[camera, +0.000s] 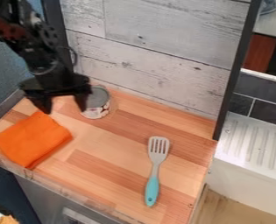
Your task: Mueve la botella a lado derecho de la mesa
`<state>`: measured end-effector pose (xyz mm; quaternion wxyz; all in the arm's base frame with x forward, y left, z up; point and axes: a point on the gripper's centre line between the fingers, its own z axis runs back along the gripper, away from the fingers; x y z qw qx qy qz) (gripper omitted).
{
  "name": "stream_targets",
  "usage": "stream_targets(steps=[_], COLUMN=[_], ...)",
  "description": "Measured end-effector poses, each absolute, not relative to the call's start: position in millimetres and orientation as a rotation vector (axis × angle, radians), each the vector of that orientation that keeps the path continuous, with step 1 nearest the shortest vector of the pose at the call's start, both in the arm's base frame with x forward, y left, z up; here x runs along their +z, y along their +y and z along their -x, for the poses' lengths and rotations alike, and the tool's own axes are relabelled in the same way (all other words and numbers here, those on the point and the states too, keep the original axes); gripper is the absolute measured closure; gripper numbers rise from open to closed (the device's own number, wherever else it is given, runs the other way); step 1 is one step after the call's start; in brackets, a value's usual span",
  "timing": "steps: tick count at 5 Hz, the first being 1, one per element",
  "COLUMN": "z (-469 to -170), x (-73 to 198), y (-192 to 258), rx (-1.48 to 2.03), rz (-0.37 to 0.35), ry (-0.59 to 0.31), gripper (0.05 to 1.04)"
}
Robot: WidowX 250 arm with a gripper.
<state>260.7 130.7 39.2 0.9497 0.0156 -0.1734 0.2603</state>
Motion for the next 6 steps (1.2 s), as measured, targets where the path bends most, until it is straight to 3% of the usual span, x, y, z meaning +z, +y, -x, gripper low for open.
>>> stream_targets(steps=[2,6], z=[-286.8,-309.0], x=[29.9,-29.4], y=[192.6,253.6], rx=[0.612,0.652], rz=[-0.122,-0.089], ry=[-0.343,-0.318], gripper=[0.082,0.082])
